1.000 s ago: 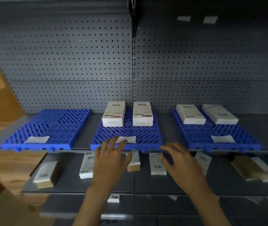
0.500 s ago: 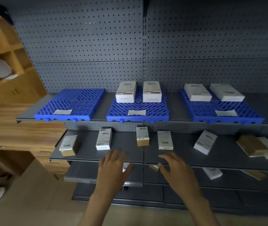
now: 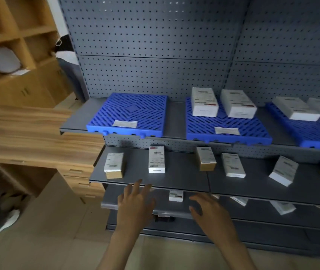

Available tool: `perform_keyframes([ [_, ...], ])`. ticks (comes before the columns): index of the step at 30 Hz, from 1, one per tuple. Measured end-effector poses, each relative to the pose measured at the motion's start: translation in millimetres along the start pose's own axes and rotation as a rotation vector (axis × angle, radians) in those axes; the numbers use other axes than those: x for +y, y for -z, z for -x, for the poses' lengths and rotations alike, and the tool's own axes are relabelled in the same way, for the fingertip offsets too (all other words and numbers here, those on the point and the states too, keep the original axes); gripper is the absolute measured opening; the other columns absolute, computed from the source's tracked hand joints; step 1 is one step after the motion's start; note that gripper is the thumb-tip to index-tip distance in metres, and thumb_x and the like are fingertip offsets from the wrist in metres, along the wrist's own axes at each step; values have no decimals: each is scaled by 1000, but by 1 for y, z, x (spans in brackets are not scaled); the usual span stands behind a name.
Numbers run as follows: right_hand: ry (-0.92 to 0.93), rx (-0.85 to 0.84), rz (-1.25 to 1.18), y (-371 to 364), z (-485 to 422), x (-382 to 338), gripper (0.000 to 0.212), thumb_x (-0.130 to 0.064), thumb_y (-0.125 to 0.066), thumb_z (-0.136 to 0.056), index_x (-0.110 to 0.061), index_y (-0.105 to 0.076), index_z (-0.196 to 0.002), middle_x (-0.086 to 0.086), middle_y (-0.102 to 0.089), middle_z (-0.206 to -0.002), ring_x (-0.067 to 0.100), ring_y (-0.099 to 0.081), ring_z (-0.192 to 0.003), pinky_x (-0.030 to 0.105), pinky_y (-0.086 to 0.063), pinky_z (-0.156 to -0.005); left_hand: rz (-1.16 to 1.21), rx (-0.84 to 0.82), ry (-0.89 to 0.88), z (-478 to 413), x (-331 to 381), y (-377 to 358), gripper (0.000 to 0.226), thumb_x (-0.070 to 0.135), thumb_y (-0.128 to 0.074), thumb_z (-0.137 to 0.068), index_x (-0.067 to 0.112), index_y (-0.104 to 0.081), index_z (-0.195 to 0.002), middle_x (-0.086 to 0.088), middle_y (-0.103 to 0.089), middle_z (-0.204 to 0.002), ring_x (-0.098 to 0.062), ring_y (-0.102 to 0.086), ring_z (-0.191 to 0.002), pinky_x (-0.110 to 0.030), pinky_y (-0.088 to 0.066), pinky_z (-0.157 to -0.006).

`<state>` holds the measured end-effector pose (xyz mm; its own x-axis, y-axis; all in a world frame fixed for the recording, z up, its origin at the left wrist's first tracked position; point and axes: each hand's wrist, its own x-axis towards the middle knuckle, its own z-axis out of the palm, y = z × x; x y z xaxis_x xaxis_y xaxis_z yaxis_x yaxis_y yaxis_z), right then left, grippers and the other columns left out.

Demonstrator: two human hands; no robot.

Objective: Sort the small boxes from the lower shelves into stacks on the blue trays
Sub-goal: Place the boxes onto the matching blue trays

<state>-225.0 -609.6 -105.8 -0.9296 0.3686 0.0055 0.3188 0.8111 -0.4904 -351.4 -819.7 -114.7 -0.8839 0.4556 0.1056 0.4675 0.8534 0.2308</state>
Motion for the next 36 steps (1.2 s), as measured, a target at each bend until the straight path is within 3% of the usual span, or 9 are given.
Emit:
perform_keyframes([
  [12, -63, -35, 101, -107, -80, -81, 30, -35, -64, -96, -32, -66, -126, -11, -62, -129, 16, -64, -112, 34, -55, -86, -79, -59, 10, -59, -157, -24, 51, 49, -76, -81, 30, -63, -127, -1, -62, -136, -33, -61, -121, -53, -55, -87],
  [20, -115, -105, 189, -176, -166, -66, 47, -45, -56, -97, -33, -53, -143, -6, -55, -144, 22, -53, -129, 39, -51, -101, -195, -160, 38, -116, -204, -83, 59, 54, -72, -83, 26, -62, -134, -5, -59, -143, -45, -55, -127, -59, -51, -90],
  [23, -157, -151, 257, -200, -199, -52, 57, -50, -51, -99, -36, -38, -153, -5, -36, -160, 27, -40, -141, 42, -40, -113, -184, -197, 65, -143, -213, -107, 65, 57, -75, -79, 25, -64, -134, -9, -58, -144, -51, -56, -123, -64, -49, -89],
  [27, -225, -174, 267, -228, -239, -40, 68, -60, -47, -98, -42, -21, -158, -2, -12, -169, 37, -22, -149, 53, -30, -119, -116, -179, 157, -175, -217, -135, 73, 71, -39, -96, 41, -18, -159, 1, -10, -170, -41, -21, -152, -61, -30, -114],
  [32, -260, -121, 306, -263, -279, -30, 76, -70, -45, -93, -47, -14, -158, -1, -1, -171, 40, -9, -153, 59, -24, -120, -78, -186, 211, -202, -220, -172, 81, 76, -31, -95, 51, 17, -155, 2, 27, -167, -44, -6, -154, -67, -26, -115],
  [34, -286, -112, 325, -275, -292, -23, 80, -73, -43, -92, -45, -9, -159, 3, 4, -171, 41, 1, -154, 61, -18, -121, -96, -198, 204, -207, -226, -186, 80, 77, -28, -94, 53, 21, -152, 2, 32, -165, -45, -4, -154, -70, -26, -113],
  [36, -312, -117, 346, -285, -304, -15, 82, -75, -40, -92, -44, -4, -159, 5, 7, -170, 42, 4, -154, 62, -15, -121, -77, -189, 197, -211, -232, -198, 78, 78, -26, -94, 52, 16, -154, 1, 23, -168, -44, -11, -153, -68, -29, -113],
])
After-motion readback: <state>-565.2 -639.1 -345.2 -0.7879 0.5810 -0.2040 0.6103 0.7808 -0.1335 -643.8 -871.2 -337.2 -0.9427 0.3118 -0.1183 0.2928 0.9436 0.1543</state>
